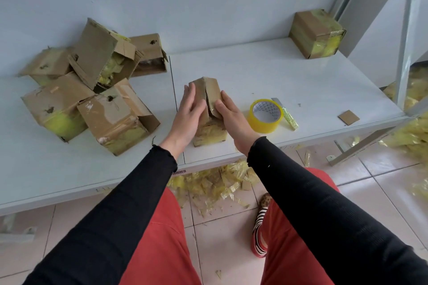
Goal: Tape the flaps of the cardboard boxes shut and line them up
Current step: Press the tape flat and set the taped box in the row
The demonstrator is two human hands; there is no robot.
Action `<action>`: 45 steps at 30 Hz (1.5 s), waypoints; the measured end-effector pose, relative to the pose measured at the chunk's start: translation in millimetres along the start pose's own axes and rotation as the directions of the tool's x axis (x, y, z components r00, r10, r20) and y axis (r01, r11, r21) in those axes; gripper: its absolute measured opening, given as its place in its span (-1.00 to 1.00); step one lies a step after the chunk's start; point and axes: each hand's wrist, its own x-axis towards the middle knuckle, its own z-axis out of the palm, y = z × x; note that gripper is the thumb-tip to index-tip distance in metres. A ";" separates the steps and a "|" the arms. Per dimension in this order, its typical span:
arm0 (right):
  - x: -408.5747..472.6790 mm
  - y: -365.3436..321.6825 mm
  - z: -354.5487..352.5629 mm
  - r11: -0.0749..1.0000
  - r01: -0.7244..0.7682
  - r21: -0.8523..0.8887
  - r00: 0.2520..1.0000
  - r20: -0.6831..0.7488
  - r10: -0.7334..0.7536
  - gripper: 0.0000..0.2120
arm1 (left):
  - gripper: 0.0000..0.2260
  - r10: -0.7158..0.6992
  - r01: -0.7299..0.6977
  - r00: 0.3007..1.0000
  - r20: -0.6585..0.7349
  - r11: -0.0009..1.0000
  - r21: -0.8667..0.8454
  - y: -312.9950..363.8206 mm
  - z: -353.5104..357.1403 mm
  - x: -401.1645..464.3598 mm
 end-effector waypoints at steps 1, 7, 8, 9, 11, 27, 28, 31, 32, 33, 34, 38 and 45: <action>-0.3 0.6 0.4 1.000 0.019 -0.014 1.000 0.014 -0.019 -0.43 | -0.45 -0.003 0.002 1.000 0.025 0.999 0.032 -1.6 0.6 -2.1; 4.2 4.1 3.9 0.973 0.127 -0.193 0.991 -0.022 -0.134 -0.46 | -0.46 0.001 0.003 0.999 -0.032 0.993 0.121 -2.8 4.5 -1.4; 5.1 5.0 4.7 0.962 0.145 -0.230 0.987 -0.031 -0.157 -0.47 | -0.45 -0.006 0.012 0.999 -0.038 0.988 0.156 -3.2 5.5 -0.1; 6.2 6.0 5.3 0.952 0.163 -0.260 0.983 -0.038 -0.178 -0.48 | -0.45 -0.019 0.027 0.999 -0.041 0.980 0.199 -3.2 6.4 1.7; 9.0 8.7 4.8 0.931 0.185 -0.313 0.977 -0.041 -0.208 -0.49 | -0.44 -0.050 0.062 0.997 -0.053 0.960 0.272 -2.3 8.5 5.8; -5.6 -21.1 -21.8 0.951 0.120 -0.284 0.990 -0.038 -0.136 -0.49 | -0.43 -0.020 0.047 0.998 -0.062 0.881 0.471 30.6 3.0 -4.1; -6.1 -22.6 -34.3 0.933 0.172 -0.318 0.969 -0.117 -0.218 -0.56 | -0.48 0.086 -0.031 0.993 -0.080 0.849 0.527 35.2 8.1 -8.3; -0.2 -15.1 -92.6 0.888 0.163 -0.431 0.862 -0.376 -0.340 -0.67 | -0.59 0.419 -0.323 0.907 0.028 0.652 0.686 48.2 34.7 -21.2; 2.4 -8.7 -115.3 0.868 0.071 -0.491 0.851 -0.424 -0.309 -0.63 | -0.60 0.484 -0.405 0.870 0.095 0.591 0.697 51.2 48.0 -23.8; 3.9 -1.0 -136.1 0.837 -0.047 -0.546 0.861 -0.447 -0.243 -0.58 | -0.61 0.505 -0.463 0.849 0.155 0.570 0.678 53.1 63.9 -25.7; 4.7 7.0 -153.4 0.803 -0.155 -0.575 0.879 -0.451 -0.154 -0.54 | -0.60 0.480 -0.489 0.852 0.209 0.589 0.643 53.8 81.2 -26.8; 5.8 19.3 -171.1 0.872 -0.265 -0.411 0.933 -0.337 0.125 -0.66 | -0.47 0.160 -0.377 0.913 0.376 0.683 0.626 46.0 137.8 -14.2; -19.3 15.2 -153.3 0.755 0.109 -0.646 0.938 -0.186 -0.294 -0.91 | -0.31 0.034 -0.198 0.974 0.225 0.615 0.763 38.0 145.3 19.7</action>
